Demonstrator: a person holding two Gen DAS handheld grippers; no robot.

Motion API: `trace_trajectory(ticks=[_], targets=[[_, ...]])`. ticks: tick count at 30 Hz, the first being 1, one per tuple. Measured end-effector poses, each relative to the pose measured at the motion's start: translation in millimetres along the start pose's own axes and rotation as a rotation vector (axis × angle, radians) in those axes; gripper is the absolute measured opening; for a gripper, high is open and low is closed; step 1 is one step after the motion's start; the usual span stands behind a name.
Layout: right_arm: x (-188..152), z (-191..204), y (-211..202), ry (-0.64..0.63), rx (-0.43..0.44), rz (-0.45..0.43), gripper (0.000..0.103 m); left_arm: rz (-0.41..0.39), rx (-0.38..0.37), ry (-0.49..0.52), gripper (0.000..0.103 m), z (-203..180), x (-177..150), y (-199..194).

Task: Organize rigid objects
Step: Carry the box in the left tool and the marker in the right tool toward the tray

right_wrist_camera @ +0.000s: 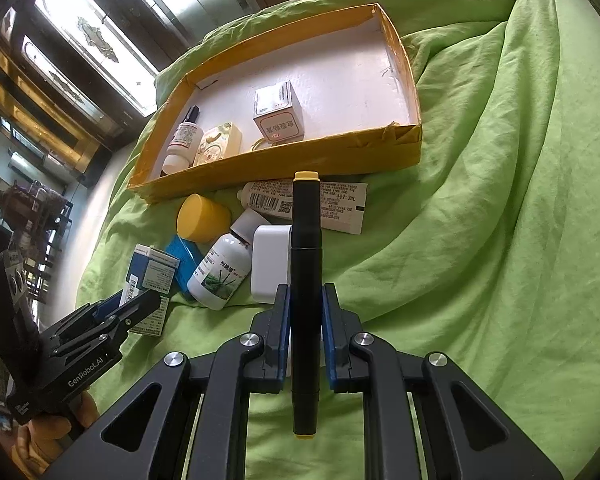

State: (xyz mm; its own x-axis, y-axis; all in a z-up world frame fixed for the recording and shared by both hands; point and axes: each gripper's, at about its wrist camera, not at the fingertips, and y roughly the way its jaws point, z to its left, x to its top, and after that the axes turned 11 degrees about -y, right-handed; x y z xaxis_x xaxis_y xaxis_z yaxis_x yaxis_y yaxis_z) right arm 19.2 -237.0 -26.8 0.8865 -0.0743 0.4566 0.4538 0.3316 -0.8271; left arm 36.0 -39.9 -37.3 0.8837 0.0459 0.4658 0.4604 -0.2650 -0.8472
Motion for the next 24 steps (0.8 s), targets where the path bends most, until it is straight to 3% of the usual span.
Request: trace_trajectory(ticks=[6, 13, 24], targets=[[-0.4, -0.1, -0.5, -0.003, 0.002, 0.002, 0.013, 0.041, -0.008, -0.032, 0.034, 8.1, 2.4, 12.2], [0.3, 0.6, -5.0, -0.004, 0.007, -0.017, 0.013, -0.01, -0.021, -0.003, 0.033, 1.7, 2.0, 1.4], [-1.7, -4.7, -9.1, 0.018, 0.018, -0.024, 0.013, -0.027, -0.014, -0.013, 0.033, 3.6, 3.7, -0.2]])
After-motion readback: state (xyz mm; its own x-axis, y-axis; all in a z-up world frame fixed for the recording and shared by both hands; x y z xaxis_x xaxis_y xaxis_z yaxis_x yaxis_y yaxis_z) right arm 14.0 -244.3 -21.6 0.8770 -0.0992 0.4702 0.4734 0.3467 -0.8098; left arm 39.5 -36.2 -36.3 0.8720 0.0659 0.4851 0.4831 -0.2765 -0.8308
